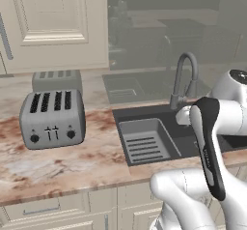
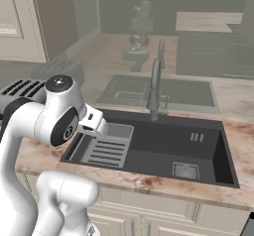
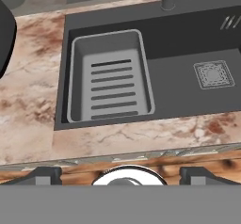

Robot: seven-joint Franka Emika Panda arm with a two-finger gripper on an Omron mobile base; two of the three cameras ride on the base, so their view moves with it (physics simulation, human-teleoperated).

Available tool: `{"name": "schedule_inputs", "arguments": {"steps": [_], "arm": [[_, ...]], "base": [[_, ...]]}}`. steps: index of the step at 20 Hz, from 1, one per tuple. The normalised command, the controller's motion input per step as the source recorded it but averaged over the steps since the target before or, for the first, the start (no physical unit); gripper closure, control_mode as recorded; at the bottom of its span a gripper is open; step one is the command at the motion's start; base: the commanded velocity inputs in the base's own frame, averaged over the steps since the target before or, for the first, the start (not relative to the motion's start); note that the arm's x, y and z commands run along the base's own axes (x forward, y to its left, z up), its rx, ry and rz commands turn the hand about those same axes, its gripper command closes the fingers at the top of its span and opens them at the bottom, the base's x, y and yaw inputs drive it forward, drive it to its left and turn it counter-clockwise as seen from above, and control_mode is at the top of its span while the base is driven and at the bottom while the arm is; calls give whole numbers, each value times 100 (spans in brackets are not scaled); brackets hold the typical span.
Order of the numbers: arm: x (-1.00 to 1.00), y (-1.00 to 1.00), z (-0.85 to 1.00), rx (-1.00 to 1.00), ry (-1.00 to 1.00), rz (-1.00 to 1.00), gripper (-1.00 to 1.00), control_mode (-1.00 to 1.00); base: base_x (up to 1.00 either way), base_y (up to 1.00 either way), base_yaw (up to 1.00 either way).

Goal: Close all open cabinet doors.

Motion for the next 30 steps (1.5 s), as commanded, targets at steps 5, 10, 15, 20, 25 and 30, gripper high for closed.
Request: {"name": "schedule_inputs", "arguments": {"steps": [5, 10, 15, 20, 25, 30], "arm": [[0, 0, 0, 0, 0, 0, -100, 100], [0, 0, 0, 0, 0, 0, -100, 100], [0, 0, 0, 0, 0, 0, -100, 100], [0, 0, 0, 0, 0, 0, -100, 100], [0, 0, 0, 0, 0, 0, -100, 100], [0, 0, 0, 0, 0, 0, -100, 100]], "base": [[-8, -24, 0], [-29, -54, 0], [-45, -52, 1], [-41, -51, 0], [-27, -53, 0], [-1, -52, 0]]}}
